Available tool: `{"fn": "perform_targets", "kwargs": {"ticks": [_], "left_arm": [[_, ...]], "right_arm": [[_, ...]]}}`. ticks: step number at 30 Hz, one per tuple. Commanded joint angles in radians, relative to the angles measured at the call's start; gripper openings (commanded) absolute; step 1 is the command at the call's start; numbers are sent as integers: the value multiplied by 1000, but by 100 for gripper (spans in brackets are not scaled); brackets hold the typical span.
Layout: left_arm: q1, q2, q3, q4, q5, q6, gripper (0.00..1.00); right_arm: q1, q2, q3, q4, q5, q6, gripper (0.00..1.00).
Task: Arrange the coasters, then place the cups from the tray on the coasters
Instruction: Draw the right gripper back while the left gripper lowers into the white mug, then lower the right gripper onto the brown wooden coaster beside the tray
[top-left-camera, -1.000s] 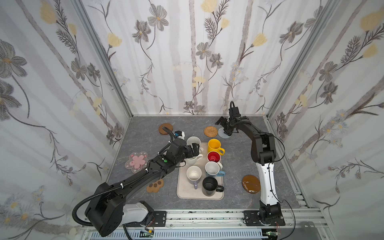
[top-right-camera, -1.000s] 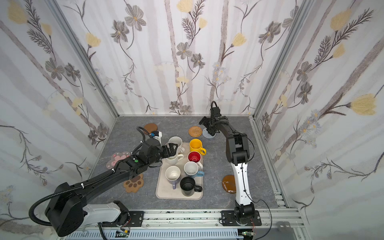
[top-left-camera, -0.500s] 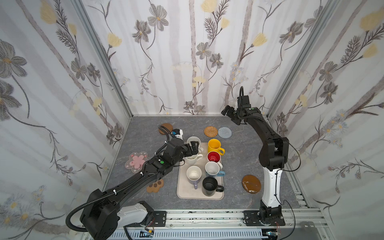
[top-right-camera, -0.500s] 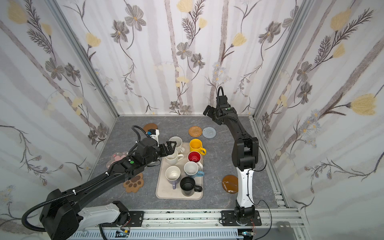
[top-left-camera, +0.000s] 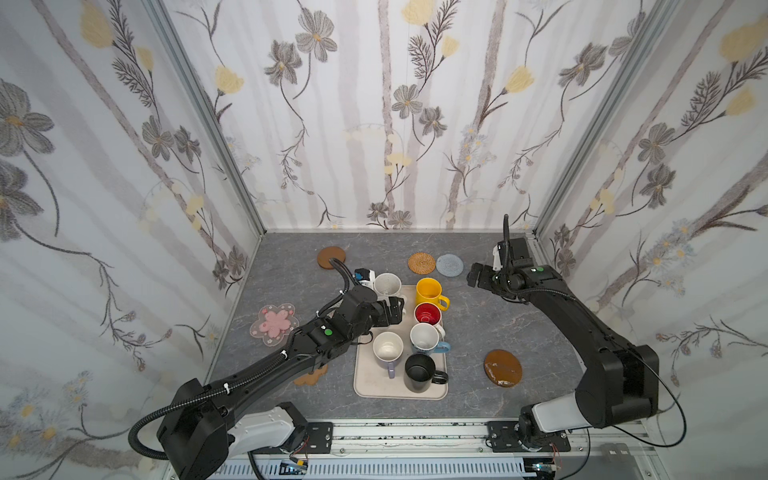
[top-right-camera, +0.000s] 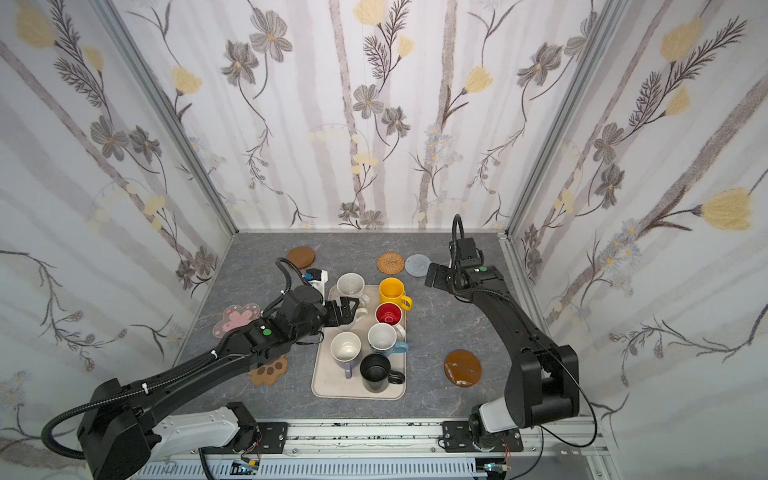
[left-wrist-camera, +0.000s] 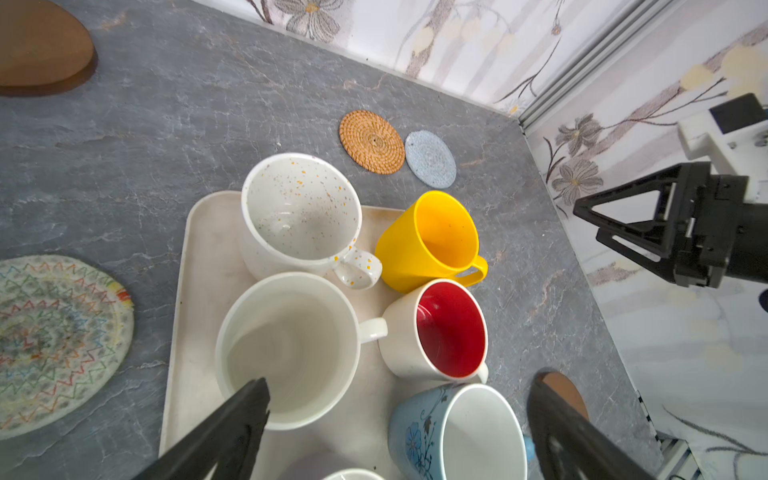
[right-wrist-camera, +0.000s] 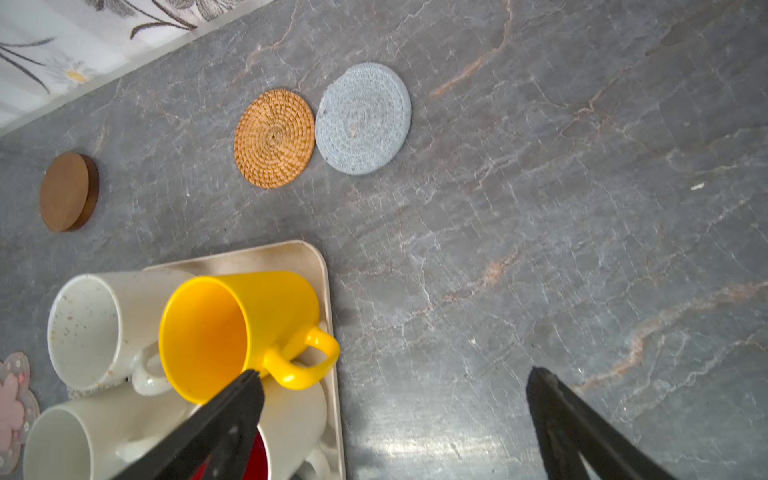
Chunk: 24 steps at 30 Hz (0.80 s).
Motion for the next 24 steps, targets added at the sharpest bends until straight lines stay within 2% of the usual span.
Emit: {"fn": "perform_targets", "kwargs": {"ticks": [1, 5, 10, 13, 19, 22, 24], "left_arm": [[-36, -30, -39, -27, -33, -18, 100], [-71, -60, -84, -34, -57, -18, 100], [-75, -97, -133, -34, -51, -33, 100], [-84, -126, -161, -32, -62, -40, 100], [-135, -171, -212, -29, -125, -51, 100], [-136, -179, -236, -28, -131, -53, 100], [-136, -188, -249, -25, -131, -58, 100]], "right_arm": [[25, -120, -107, 43, 31, -25, 100], [61, -257, -226, -5, 56, 12, 100], [105, -414, -352, -73, 118, 142, 100], [116, -483, -436, -103, 110, 210, 99], [145, -566, -528, -194, 99, 314, 99], [152, -596, -556, -221, 88, 350, 92], [154, -594, -588, -226, 56, 360, 91]]}}
